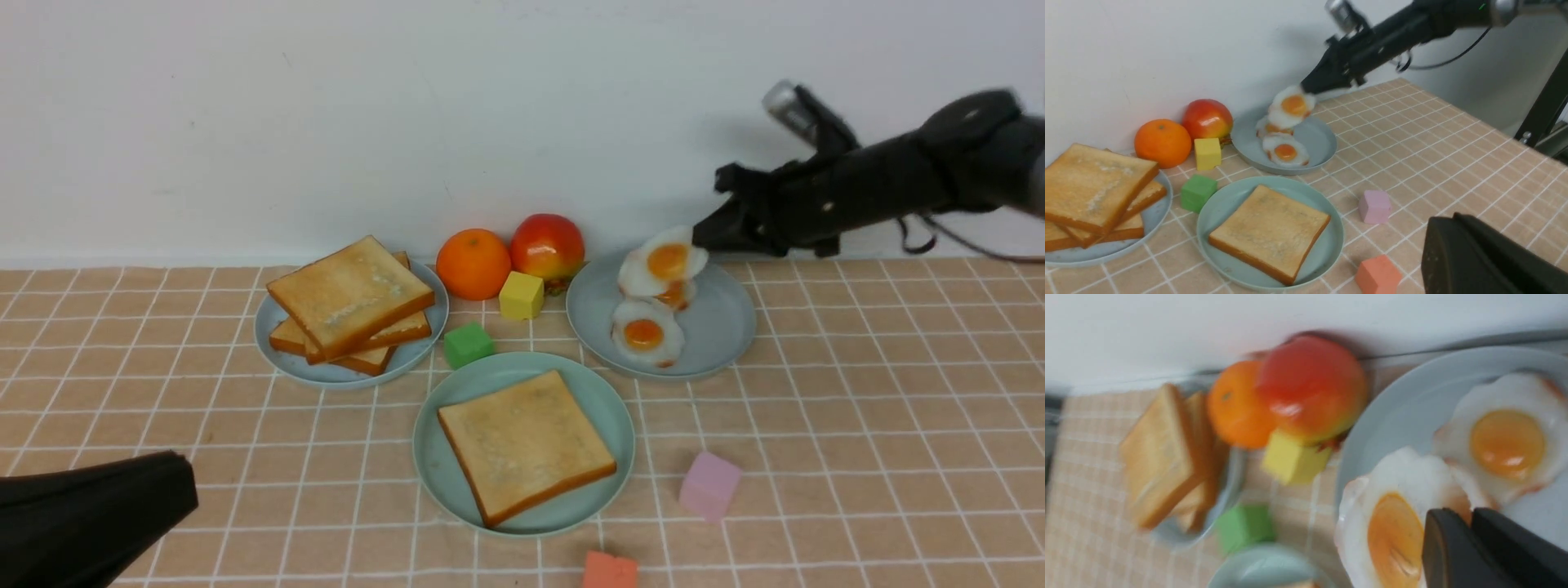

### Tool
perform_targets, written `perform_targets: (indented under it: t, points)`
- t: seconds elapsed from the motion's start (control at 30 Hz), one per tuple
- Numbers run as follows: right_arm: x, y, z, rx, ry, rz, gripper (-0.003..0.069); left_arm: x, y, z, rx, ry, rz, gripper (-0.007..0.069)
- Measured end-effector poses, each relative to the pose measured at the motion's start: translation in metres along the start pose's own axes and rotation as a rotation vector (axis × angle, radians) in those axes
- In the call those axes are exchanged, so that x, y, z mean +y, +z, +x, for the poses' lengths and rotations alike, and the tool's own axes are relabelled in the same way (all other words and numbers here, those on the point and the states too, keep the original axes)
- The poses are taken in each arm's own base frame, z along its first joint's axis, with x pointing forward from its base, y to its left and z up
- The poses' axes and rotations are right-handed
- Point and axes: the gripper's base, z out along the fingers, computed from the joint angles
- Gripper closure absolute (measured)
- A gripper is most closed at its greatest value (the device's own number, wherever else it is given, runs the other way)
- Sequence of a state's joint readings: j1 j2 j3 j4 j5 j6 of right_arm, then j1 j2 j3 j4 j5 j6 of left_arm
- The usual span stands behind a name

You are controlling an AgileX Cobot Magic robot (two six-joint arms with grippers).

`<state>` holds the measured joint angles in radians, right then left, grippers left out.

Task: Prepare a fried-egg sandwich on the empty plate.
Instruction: Use the right arm to place the fried egg on the slice of bread in the middle

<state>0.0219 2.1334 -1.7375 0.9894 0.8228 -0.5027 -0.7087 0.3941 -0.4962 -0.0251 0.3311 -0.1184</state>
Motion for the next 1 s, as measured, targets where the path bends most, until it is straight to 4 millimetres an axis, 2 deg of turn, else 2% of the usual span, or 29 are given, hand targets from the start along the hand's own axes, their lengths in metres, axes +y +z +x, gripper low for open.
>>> perform_targets:
  t: [0.03,0.1,0.17,0.2,0.23,0.27,0.3,0.33,0.4,0.47,0.53,0.77,0.87,1.0]
  points:
    - [0.011,-0.011,0.002,0.034,-0.020,-0.028,0.0591,0.001,0.000,0.001,0.008,0.015,-0.006,0.0627]
    - [0.029,-0.021,0.014,0.092,-0.040,-0.065,0.0591,0.001,0.000,0.001,0.014,0.024,-0.010,0.0626]
    - [0.040,-0.025,0.025,0.130,-0.049,-0.081,0.0593,0.001,0.000,0.001,0.017,0.024,-0.010,0.0624]
    - [0.054,-0.024,0.040,0.171,-0.070,-0.098,0.0594,0.001,0.000,0.002,0.019,0.024,-0.011,0.0624]
    - [0.061,-0.024,0.048,0.191,-0.077,-0.104,0.0594,0.001,0.000,0.002,0.021,0.024,-0.011,0.0624]
    - [0.075,-0.022,0.070,0.241,-0.094,-0.118,0.0594,0.001,0.000,0.002,0.024,0.032,-0.014,0.0622]
    - [0.079,-0.021,0.076,0.255,-0.100,-0.122,0.0594,0.001,0.000,0.002,0.023,0.034,-0.015,0.0622]
    - [0.094,-0.014,0.098,0.296,-0.121,-0.139,0.0594,0.002,0.000,0.002,0.025,0.050,-0.021,0.0621]
    - [0.106,-0.001,0.121,0.329,-0.131,-0.145,0.0596,0.002,0.000,0.002,0.025,0.065,-0.026,0.0620]
    - [0.109,0.006,0.130,0.336,-0.131,-0.140,0.0596,0.003,0.000,0.002,0.028,0.068,-0.028,0.0620]
    - [0.113,0.021,0.141,0.320,-0.125,-0.128,0.0596,0.003,0.000,0.003,0.034,0.074,-0.031,0.0620]
    - [0.093,0.055,0.142,0.203,-0.035,-0.036,0.0596,0.004,0.000,0.006,0.066,0.082,-0.040,0.0618]
    - [0.087,0.061,0.143,0.193,-0.023,-0.014,0.0594,0.004,0.000,0.007,0.083,0.082,-0.042,0.0617]
    - [0.081,0.067,0.145,0.195,0.015,0.003,0.0524,0.005,-0.001,0.009,0.103,0.083,-0.046,0.0617]
